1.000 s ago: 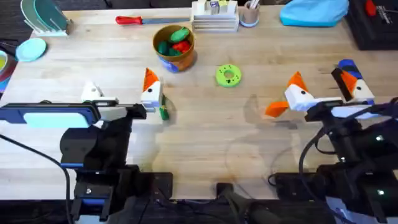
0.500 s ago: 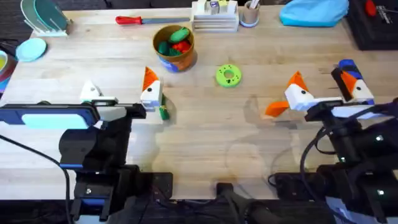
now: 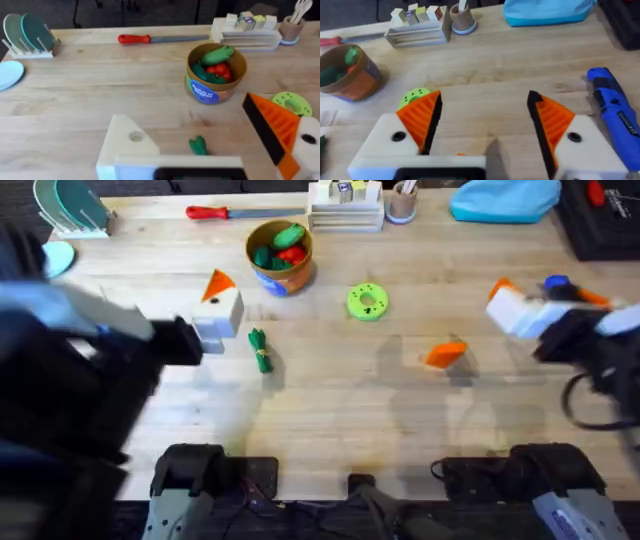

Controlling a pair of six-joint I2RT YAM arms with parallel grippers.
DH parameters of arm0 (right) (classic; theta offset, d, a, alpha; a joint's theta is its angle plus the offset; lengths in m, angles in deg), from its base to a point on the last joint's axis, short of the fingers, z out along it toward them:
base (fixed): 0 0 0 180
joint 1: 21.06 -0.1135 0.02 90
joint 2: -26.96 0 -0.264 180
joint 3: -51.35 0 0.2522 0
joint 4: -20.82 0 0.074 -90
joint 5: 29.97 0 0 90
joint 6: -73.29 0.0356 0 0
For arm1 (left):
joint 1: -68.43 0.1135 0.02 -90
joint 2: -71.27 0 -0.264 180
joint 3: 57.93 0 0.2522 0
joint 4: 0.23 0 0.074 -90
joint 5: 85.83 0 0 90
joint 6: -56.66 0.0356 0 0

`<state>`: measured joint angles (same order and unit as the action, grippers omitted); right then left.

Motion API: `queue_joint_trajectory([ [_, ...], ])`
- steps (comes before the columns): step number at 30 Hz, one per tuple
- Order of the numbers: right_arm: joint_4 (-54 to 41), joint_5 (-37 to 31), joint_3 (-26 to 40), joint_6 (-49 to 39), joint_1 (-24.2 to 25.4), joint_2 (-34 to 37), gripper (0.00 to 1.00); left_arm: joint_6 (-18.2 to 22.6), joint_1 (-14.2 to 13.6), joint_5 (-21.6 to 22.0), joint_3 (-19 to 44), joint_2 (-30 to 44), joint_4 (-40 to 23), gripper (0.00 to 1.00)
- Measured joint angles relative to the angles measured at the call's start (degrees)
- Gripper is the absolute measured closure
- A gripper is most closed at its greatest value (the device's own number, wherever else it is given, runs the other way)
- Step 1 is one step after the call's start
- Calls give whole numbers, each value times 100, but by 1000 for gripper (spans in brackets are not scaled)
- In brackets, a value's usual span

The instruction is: Pick up the gripper from the table and insert it into the empty holder that is missing its gripper. Then pick up a screw, insert it into the mounting hole, and use the screwdriver to tighten it. Finally, clean up the table by picking up the vegetable and placing it into the bucket.

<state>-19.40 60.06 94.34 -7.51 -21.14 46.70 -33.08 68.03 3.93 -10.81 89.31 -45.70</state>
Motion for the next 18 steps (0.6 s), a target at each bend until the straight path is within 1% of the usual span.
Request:
queue_joint_trajectory([
  [2, -384, 0, 634, -19, 0, 535, 10, 21, 0, 1, 675, 588, -689, 8],
  [5, -920, 0, 1402, -24, 0, 1248, 10, 90, 0, -1, 1610, 1470, -1594, 9],
  [6, -1051, 0, 1629, -22, 0, 1475, 10, 107, 2, -1, 1866, 1735, -1771, 8],
  [8, -1201, 0, 1982, -24, 0, 1828, 9, 125, 0, -1, 2262, 2190, -1913, 8],
  [11, -1222, 1, 2240, -25, 0, 2113, 10, 61, 0, -10, 2611, 2673, -2071, 8],
  [14, -1251, 2, 2274, -25, 0, 2173, 10, -127, 0, -52, 2643, 2971, -2387, 8],
  [16, -1266, 1, 2274, -25, 0, 2173, 10, -466, 0, -160, 2643, 3151, -2617, 8],
  [18, -1275, 2, 2274, -25, 0, 2173, 10, -1025, 0, -323, 2628, 3342, -2919, 7],
])
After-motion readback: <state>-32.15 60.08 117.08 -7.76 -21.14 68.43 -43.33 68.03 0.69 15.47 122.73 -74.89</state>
